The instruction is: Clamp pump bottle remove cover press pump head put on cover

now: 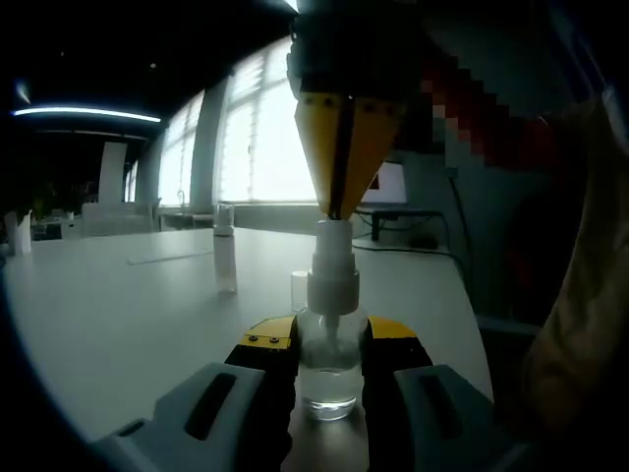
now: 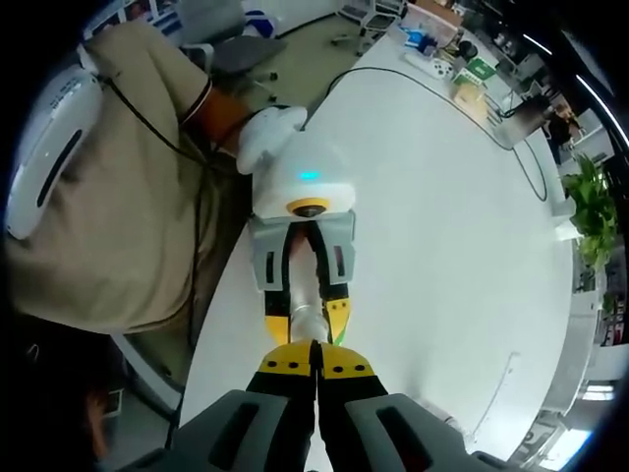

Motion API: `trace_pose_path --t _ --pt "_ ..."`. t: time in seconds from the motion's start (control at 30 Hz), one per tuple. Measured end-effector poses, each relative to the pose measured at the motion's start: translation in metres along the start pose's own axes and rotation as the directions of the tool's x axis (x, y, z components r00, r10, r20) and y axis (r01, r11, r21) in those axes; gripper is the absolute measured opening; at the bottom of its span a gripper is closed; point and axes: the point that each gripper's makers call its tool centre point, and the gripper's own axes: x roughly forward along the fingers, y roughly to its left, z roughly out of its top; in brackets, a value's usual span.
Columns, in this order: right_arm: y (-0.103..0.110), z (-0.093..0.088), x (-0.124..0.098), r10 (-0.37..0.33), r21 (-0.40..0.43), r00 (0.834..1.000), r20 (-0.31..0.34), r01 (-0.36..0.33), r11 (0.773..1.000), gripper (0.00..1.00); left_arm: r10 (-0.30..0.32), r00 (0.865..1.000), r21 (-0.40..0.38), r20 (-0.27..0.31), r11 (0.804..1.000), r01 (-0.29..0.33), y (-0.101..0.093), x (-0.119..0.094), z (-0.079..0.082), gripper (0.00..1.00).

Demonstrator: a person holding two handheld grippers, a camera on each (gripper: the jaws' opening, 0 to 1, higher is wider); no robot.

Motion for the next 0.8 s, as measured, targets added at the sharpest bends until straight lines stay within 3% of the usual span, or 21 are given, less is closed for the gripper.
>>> trace_pose_path --t 0.8 --pt "0.0001 -0.0002 0.0020 0.013 0.008 1.000 -0.019 -0.012 1.000 0.00 0.000 1.000 0.002 0.000 1.000 0.000 -0.0003 0.0002 -0.0006 0.16"
